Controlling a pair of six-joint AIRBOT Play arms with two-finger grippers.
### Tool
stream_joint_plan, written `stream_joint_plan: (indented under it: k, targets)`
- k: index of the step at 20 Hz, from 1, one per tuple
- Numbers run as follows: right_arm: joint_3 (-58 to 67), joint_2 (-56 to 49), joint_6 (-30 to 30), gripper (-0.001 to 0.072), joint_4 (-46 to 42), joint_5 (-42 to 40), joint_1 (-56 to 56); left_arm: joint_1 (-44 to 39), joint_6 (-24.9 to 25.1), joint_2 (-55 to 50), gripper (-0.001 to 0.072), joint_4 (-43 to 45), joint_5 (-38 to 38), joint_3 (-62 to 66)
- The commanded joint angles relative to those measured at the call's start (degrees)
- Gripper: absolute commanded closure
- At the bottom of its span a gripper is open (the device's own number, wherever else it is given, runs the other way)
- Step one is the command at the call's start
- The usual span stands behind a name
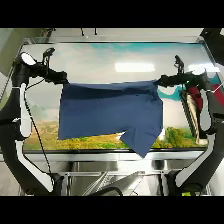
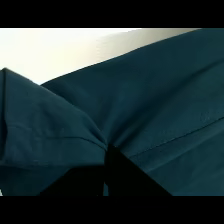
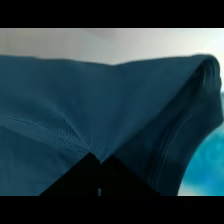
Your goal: Fold the shirts.
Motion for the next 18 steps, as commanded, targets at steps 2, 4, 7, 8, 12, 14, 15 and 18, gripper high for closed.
stream_joint_plan:
  k: [2,4,7,8,12,14,15,18]
  targets:
    - [-3.8,-1.4,-0.5,0.0695,-2.8,-1.7,-0.6,0.5,0.3,-0.3,0.0697,0.4,2.4,-6.4]
    - [-3.7,-2.0,-0.5,0.0694,-2.8,-3.4,-0.6,1.0,0.5,-0.3,0.0697,0.4,3.7,-8.2]
    - [-3.7,-1.8,-0.4,0.0690,-2.6,-4.0,-0.1,1.7,0.5,-0.3,0.0694,0.4,1.1,-7.8]
    - [-3.7,-1.5,0.2,0.0587,-2.6,-3.4,-0.1,1.9,0.5,-0.3,0.0689,0.4,-1.5,-6.9]
    - [-3.7,2.6,4.8,0.0428,-6.2,0.9,-2.2,3.6,-8.9,-0.3,0.0239,5.6,-15.0,-2.6]
    - [-3.7,5.5,6.2,0.0430,-7.7,3.8,-4.3,4.9,-13.7,0.6,0.0240,6.3,-21.4,-5.0]
    - [-3.7,6.8,6.4,0.0430,-7.8,6.1,-5.7,5.4,-15.1,1.9,0.0240,6.4,-22.5,-8.0]
    - [-6.1,10.8,7.3,0.0431,-7.8,15.1,-10.3,6.7,-15.1,10.1,0.0240,6.5,-19.2,-20.9]
